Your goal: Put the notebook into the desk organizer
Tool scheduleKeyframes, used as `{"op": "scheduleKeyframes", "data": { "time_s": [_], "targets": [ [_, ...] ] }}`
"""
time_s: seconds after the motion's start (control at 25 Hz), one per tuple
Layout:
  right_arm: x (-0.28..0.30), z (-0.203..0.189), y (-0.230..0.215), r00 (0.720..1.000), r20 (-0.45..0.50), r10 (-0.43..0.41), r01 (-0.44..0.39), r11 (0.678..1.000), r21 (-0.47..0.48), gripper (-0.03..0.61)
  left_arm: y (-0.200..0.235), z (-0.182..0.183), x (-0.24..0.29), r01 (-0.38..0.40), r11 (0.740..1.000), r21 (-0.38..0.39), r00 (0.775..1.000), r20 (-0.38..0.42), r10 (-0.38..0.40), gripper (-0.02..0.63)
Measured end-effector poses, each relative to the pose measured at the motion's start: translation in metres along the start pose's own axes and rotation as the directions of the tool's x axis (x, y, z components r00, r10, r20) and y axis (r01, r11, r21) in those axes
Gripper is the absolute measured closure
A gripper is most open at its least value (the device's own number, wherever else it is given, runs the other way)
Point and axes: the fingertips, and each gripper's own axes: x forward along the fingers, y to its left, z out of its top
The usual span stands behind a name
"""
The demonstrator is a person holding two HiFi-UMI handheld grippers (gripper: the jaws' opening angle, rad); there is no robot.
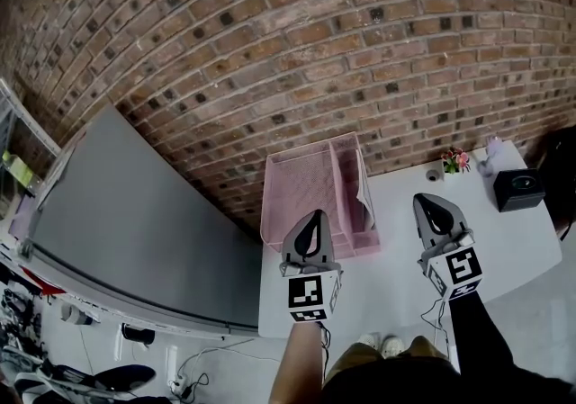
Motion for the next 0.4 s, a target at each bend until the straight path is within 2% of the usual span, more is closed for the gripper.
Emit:
{"op": "scheduleKeyframes", "data": {
  "time_s": [0.4],
  "targets": [
    [0.0031, -0.0029, 0.0016, 1.0, -0.006, 0.003, -0.003, 1.0, -0.001, 0.558, 0.0027, -0.0004, 0.0021, 0.004, 1.0, -0.001, 1.0, 0.0, -0.004, 0.598]
  ]
}}
